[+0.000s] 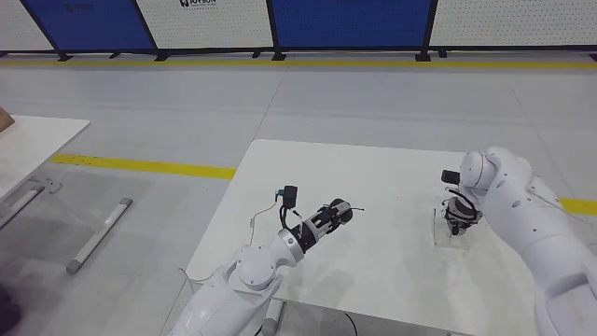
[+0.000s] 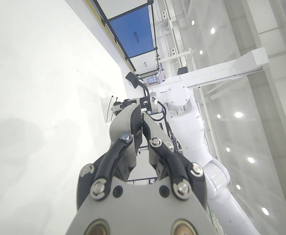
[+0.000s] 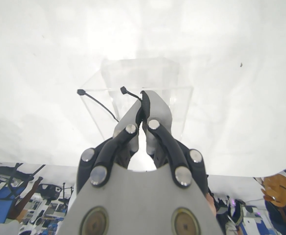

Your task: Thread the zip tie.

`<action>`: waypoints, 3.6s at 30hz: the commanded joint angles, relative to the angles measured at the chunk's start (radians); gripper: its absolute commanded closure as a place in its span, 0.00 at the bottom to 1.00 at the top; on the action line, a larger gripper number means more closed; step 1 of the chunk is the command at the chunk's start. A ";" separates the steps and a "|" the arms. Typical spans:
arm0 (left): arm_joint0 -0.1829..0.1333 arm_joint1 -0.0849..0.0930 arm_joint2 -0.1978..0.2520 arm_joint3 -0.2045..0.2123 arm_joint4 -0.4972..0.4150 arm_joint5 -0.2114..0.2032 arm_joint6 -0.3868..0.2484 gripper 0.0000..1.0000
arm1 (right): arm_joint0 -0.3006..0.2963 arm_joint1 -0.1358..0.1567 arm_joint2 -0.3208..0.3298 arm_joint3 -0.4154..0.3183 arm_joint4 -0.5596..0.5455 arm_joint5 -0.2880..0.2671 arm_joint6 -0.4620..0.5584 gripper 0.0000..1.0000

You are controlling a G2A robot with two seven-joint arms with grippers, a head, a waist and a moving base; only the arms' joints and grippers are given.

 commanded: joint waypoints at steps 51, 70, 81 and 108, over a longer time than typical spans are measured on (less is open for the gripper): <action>0.000 0.000 0.000 0.000 0.000 0.000 0.000 1.00 | -0.743 0.407 0.823 -1.227 0.073 -0.135 -0.161 1.00; 0.000 0.000 0.000 0.000 0.000 0.000 0.000 1.00 | -0.908 0.367 0.735 -1.450 0.303 -0.117 -0.563 1.00; 0.000 -0.002 0.012 -0.002 0.007 0.001 0.012 1.00 | -0.934 0.359 0.714 -1.463 0.280 -0.132 -0.691 1.00; -0.012 -0.015 0.046 0.011 -0.051 -0.016 0.046 1.00 | -0.950 0.335 0.634 -1.470 0.189 -0.107 -0.889 1.00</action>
